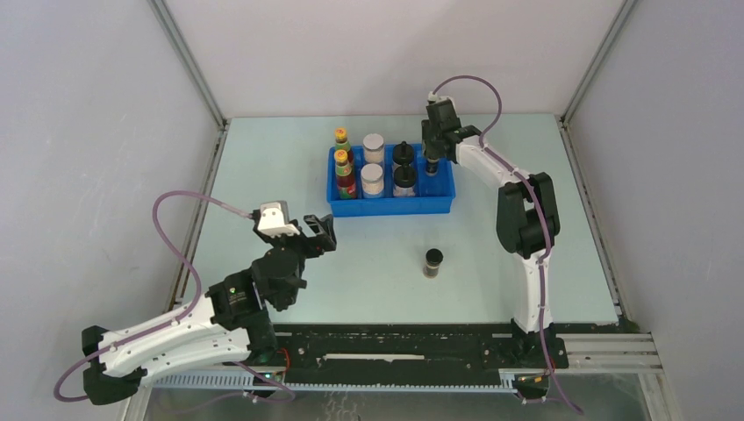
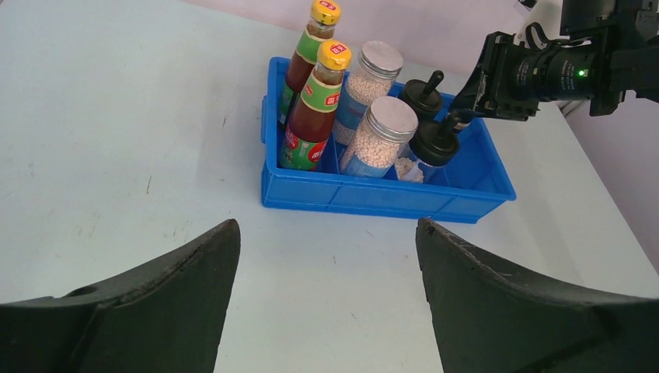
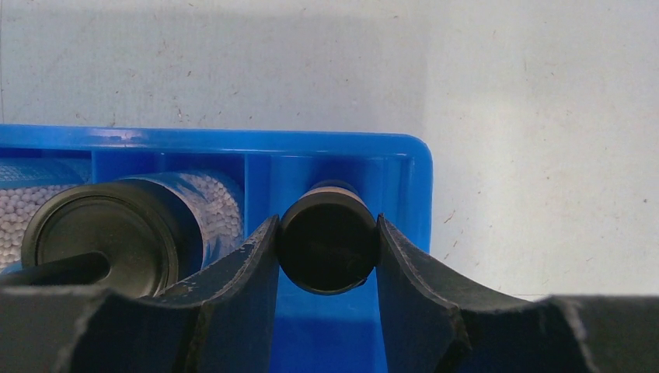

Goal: Organize the condiment bottles
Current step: Place the bottle in the storage box.

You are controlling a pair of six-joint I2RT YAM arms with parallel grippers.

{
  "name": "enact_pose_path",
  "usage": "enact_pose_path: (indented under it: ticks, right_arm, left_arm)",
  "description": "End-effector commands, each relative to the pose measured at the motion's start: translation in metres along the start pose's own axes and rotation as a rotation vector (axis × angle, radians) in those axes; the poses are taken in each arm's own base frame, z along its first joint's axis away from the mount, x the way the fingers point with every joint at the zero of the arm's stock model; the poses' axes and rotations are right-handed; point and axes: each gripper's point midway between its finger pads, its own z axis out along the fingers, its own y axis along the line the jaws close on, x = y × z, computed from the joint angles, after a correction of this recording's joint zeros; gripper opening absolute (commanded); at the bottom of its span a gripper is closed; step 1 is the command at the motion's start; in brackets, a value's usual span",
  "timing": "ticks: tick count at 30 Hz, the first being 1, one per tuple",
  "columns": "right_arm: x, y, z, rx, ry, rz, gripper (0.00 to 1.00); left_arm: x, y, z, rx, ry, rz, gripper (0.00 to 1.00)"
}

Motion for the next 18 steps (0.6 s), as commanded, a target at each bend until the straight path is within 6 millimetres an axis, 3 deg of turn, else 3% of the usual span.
enact_pose_path:
  ticks: [1,9,11,14,18]
  right_arm:
    - [-0.0171,0.0039,0.0000,-0.013,-0.045,0.007,0.00]
    - [-0.0090,0.0041,0.0070,-0.014,-0.028,-0.006,0.04]
    - [-0.0083,0.0031,0.0072,-0.010,-0.026,-0.008,0.12]
    - [-0.0083,0.0036,0.0066,-0.012,-0.026,-0.010,0.36]
    - [-0.0098,0.0047,0.0057,-0.015,-0.030,-0.016,0.56]
  left_arm:
    - [-0.0004,-0.0027,0.0007,0.006,-0.008,0.005,0.88]
    - [-0.0002,-0.0020,0.0011,0.001,-0.009,0.011,0.88]
    - [0.0001,-0.0022,0.0013,0.001,-0.009,0.013,0.88]
    - [0.0003,-0.0021,0.0015,-0.001,-0.009,0.016,0.88]
    - [0.0005,-0.0019,0.0014,-0.001,-0.009,0.014,0.88]
